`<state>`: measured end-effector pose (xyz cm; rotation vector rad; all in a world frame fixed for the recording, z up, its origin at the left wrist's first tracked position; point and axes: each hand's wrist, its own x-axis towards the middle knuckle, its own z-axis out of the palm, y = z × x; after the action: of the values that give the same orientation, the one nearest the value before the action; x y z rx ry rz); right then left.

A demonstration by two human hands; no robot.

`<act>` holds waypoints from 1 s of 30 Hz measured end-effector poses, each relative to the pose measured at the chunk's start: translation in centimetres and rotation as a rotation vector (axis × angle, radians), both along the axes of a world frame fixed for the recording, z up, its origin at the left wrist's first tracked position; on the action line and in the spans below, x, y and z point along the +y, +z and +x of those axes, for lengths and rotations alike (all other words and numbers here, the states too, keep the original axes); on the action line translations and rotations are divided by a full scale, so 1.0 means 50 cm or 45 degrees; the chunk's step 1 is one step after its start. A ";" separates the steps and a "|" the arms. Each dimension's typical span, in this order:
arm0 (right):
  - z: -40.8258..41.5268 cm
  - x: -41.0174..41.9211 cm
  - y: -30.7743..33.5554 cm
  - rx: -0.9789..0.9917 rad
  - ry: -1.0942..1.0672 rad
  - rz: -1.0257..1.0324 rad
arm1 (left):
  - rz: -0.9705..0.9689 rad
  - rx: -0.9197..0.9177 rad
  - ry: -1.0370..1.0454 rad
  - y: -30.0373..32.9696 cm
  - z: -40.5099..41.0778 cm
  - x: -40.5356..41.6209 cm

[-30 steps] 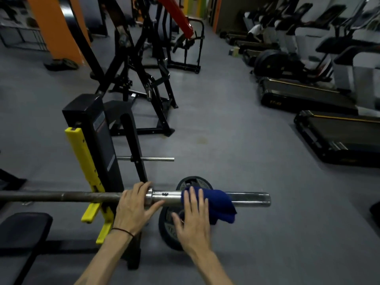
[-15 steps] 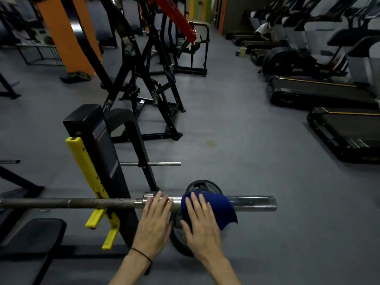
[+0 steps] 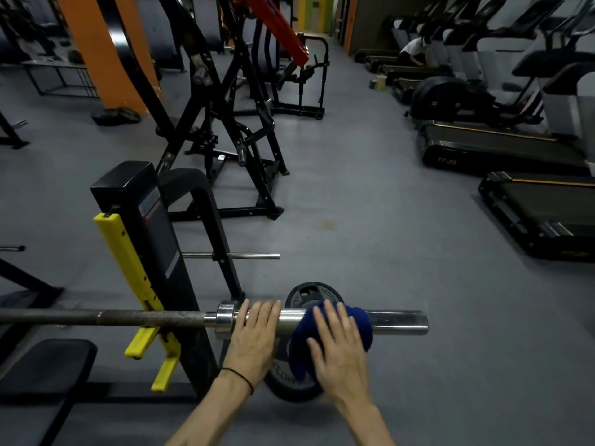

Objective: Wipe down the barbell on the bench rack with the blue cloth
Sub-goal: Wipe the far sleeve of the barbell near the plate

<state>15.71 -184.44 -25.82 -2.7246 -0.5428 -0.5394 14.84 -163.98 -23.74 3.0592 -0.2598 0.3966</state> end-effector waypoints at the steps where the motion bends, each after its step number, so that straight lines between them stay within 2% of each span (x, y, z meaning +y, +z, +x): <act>1: 0.005 -0.017 0.001 0.018 -0.082 0.040 | -0.014 -0.011 0.002 0.003 0.008 0.000; 4: 0.000 0.020 0.006 0.138 -0.303 0.243 | -0.047 0.000 0.046 0.016 0.025 -0.007; 6: -0.013 0.085 0.016 0.163 -0.301 0.312 | -0.028 0.051 0.066 0.024 0.035 -0.007; 8: -0.032 0.125 0.014 0.151 -0.115 0.181 | 0.014 0.121 0.071 0.029 0.046 -0.002; 11: -0.026 0.078 0.007 0.069 0.081 -0.019 | 0.040 0.163 0.044 0.032 0.057 0.007; 14: -0.009 0.015 0.001 0.034 -0.056 0.025 | 0.008 0.174 0.037 0.034 0.059 0.008; 17: -0.026 0.066 0.001 0.128 -0.246 0.210 | -0.014 0.128 0.042 0.032 0.053 0.002; 20: -0.050 0.131 -0.001 0.112 -0.068 0.132 | -0.026 0.042 0.012 0.031 0.048 -0.001; 23: -0.027 0.075 0.000 0.030 0.079 0.008 | -0.066 -0.057 -0.071 0.017 0.042 0.015; 27: -0.002 -0.004 -0.003 -0.005 -0.164 0.142 | -0.118 -0.205 -0.107 -0.017 0.010 0.025; 30: -0.009 0.050 0.002 0.071 -0.332 0.316 | -0.175 -0.263 -0.061 -0.026 -0.003 0.018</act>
<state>15.25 -181.95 -25.73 -2.5746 -0.0962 -0.5505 14.66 -163.07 -25.03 2.8730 -0.2993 0.6975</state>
